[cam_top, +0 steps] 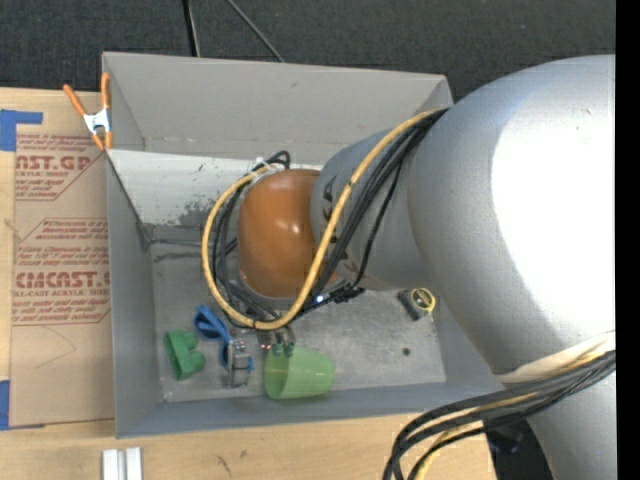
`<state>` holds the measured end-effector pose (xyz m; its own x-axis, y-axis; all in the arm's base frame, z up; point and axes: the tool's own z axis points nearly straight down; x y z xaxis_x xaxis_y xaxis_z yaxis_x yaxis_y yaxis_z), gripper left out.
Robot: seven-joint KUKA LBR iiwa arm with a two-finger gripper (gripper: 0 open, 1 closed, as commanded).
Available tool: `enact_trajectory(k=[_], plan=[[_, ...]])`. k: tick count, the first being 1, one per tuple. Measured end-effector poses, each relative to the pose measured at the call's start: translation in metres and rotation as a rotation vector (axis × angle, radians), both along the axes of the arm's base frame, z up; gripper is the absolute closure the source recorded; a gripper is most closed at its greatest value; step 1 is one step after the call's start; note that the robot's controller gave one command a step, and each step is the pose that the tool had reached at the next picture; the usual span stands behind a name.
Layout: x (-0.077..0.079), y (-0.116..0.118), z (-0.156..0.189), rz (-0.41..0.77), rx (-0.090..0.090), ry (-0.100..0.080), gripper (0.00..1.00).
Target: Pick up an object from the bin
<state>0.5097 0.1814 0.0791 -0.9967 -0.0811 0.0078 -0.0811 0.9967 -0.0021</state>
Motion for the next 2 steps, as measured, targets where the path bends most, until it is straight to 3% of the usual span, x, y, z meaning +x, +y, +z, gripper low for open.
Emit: enact_trajectory(k=[1,2], plan=[[0.003,0.001,0.004,-0.001,0.004,-0.008,1.00],[0.025,0.003,0.173,-0.024,0.007,-0.018,1.00]])
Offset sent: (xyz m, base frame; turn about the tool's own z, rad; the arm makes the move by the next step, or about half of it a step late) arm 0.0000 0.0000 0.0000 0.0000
